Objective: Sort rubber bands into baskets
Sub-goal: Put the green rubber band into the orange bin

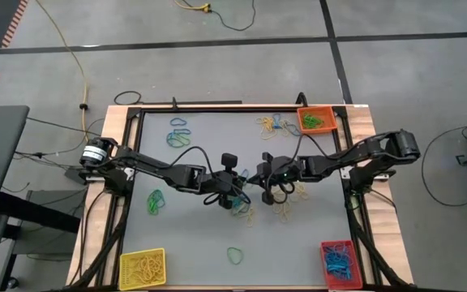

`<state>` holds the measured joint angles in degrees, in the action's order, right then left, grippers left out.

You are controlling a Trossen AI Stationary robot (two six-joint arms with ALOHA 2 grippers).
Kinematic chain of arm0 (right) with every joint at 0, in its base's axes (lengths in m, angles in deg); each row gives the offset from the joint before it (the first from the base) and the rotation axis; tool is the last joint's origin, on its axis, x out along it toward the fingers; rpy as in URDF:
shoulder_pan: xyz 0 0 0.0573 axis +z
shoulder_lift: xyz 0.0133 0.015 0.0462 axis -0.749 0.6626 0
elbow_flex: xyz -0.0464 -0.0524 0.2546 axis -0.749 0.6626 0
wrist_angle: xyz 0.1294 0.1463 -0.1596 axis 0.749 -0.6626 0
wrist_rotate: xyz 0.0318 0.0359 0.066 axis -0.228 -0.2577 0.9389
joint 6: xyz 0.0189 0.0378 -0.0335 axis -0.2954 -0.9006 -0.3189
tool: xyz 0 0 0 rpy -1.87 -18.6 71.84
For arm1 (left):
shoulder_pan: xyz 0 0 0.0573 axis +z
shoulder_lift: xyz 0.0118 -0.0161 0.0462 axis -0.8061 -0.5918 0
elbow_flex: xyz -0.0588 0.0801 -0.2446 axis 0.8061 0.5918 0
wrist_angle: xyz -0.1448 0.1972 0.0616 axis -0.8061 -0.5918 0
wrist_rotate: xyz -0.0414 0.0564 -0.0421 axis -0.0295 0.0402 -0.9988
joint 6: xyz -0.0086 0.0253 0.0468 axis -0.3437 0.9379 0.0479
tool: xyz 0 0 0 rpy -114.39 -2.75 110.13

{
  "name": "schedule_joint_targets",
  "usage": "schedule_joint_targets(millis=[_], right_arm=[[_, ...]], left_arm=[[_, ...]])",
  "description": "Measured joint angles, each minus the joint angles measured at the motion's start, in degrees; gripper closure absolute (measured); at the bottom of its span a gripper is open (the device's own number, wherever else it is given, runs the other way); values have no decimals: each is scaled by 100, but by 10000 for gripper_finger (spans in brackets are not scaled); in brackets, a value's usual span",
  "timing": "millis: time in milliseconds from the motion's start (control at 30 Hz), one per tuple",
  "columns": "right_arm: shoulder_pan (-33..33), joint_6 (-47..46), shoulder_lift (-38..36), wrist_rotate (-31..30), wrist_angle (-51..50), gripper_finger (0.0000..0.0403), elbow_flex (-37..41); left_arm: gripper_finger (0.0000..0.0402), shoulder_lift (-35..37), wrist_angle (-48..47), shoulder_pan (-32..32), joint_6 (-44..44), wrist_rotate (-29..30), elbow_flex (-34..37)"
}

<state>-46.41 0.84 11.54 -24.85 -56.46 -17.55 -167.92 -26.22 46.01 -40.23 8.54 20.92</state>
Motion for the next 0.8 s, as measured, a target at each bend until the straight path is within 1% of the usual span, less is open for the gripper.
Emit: schedule_joint_targets(millis=[100, 200, 433, 467, 533, 633, 667, 733, 800], right_arm=[[0, 0, 0, -3, 2, 384, 0], [-26, 2, -2, -6, 0, 384, 0], [-279, -46, -4, -152, -297, 384, 0], [-346, -46, -4, -154, -358, 384, 0], [-489, -68, -67, -154, -630, 384, -18], [-758, -87, -200, -169, -1153, 384, -126], [-853, -84, -272, -173, -1337, 384, -147], [-1064, -56, -442, -181, -1618, 384, -201], [-1308, 36, -649, -181, -1930, 384, -257]], left_arm=[[399, 0, 2, 0, -25, 0, 0], [381, 0, 7, 0, -25, -15, 0], [298, 0, 7, 0, -146, -13, 0], [287, 0, 7, 0, -198, 33, 0], [271, 0, -8, -2, -376, 354, 0], [262, 0, -114, 0, -595, 932, 0], [261, 0, -148, -2, -650, 1044, 2], [261, 0, -163, 2, -740, 1107, 2], [261, 0, -175, 0, -820, 1012, 2]])
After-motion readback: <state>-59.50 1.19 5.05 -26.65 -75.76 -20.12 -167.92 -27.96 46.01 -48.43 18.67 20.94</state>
